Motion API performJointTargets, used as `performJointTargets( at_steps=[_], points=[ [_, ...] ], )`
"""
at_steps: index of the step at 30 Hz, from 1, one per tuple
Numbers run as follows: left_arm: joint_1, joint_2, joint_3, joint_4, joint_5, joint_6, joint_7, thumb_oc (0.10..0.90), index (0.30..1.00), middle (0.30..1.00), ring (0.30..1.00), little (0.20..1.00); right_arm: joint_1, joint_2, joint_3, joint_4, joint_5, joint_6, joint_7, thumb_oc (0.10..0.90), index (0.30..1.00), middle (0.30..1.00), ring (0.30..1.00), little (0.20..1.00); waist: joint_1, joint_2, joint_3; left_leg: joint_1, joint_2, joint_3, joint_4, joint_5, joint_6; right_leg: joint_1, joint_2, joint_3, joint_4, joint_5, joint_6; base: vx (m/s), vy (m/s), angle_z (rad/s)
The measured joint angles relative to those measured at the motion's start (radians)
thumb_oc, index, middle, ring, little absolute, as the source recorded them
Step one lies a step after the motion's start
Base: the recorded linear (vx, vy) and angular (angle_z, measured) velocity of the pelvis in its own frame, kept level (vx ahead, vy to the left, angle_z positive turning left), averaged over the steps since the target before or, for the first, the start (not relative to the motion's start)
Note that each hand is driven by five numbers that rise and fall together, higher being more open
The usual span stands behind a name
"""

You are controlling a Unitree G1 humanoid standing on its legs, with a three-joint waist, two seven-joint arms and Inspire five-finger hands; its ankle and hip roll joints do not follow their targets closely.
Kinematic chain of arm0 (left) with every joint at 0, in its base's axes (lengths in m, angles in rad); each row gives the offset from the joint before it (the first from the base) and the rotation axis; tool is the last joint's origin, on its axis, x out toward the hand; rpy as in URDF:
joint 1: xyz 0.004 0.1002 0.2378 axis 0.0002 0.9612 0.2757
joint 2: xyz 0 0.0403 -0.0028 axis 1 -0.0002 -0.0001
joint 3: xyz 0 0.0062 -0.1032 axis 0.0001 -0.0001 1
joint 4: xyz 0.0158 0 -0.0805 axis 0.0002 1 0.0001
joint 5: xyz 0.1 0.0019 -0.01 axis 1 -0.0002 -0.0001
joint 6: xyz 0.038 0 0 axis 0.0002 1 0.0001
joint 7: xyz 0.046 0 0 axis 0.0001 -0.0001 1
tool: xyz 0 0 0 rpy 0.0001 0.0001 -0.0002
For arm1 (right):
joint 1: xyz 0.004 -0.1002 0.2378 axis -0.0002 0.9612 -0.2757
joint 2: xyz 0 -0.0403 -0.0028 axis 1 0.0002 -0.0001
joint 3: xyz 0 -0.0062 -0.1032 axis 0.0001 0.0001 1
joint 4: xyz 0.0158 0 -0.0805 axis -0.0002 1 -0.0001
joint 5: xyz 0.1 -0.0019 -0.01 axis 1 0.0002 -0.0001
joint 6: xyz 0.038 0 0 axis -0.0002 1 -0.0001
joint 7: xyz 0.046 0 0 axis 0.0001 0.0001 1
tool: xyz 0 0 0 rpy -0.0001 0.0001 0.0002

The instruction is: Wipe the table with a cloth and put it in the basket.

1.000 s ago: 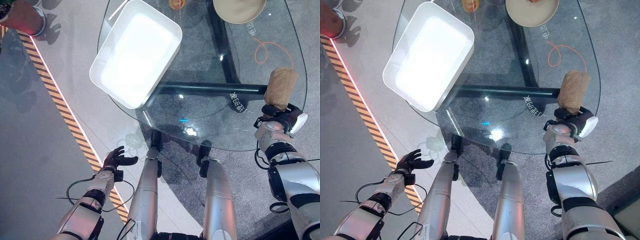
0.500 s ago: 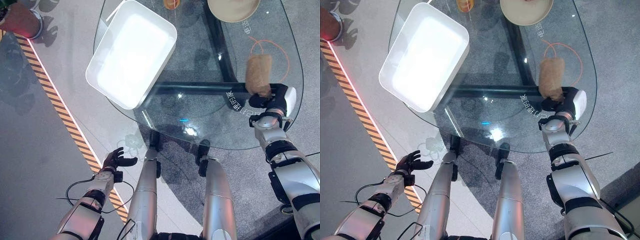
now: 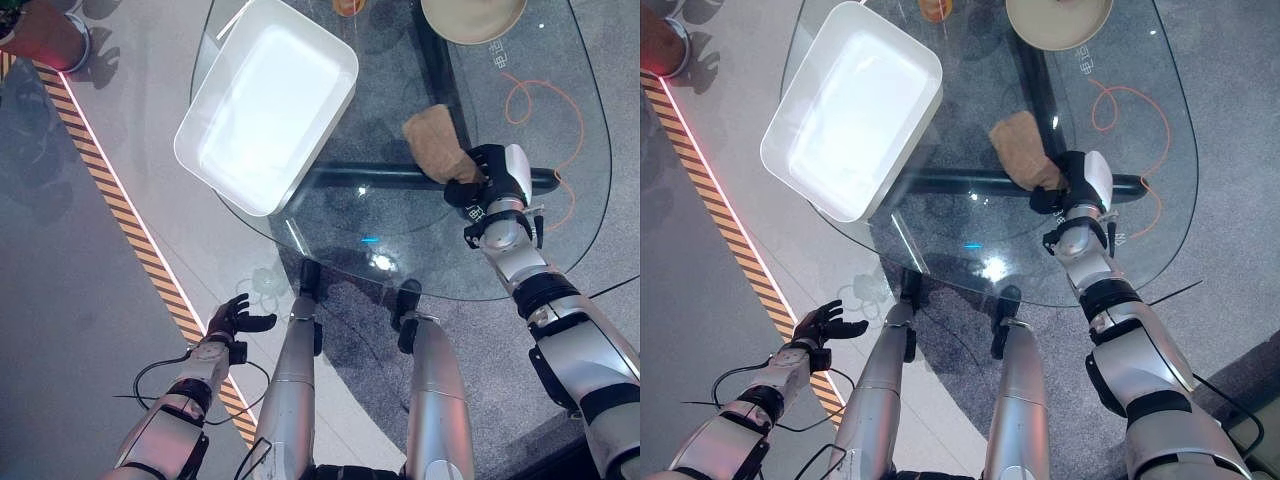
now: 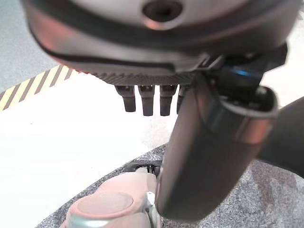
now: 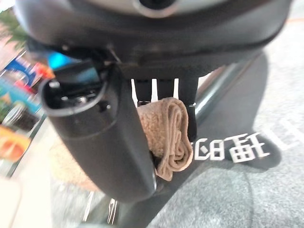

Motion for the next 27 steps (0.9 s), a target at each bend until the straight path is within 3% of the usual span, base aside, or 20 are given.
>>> performJointTargets(
  at_steps=[19, 27],
  points=[
    [0.0, -0.008, 0.004, -0.037, -0.025, 0.0, 0.003, 0.8, 0.9, 0.9, 0.9, 0.9, 0.054, 0.085, 0.187, -0.207, -0.116, 0.027, 0.29, 0.1, 0.3, 0.3, 0.3, 0.2, 0.014, 0.002, -0.001, 0.017, 0.005, -0.001, -0.031, 0.012, -0.01, -0.001, 0.0, -0.006, 0.014, -0.013, -0.012, 0.0, 0.001, 0.0],
    [-0.011, -0.008, 0.01, -0.059, -0.065, -0.003, 0.003, 0.8, 0.9, 0.9, 0.9, 0.9, 0.075, 0.085, 0.205, -0.242, -0.152, 0.039, 0.33, 0.1, 0.3, 0.3, 0.3, 0.2, 0.021, 0.002, -0.001, 0.018, 0.005, -0.001, -0.03, 0.013, -0.011, -0.001, -0.001, -0.006, 0.018, -0.016, -0.012, 0.0, 0.0, 0.0]
  ],
)
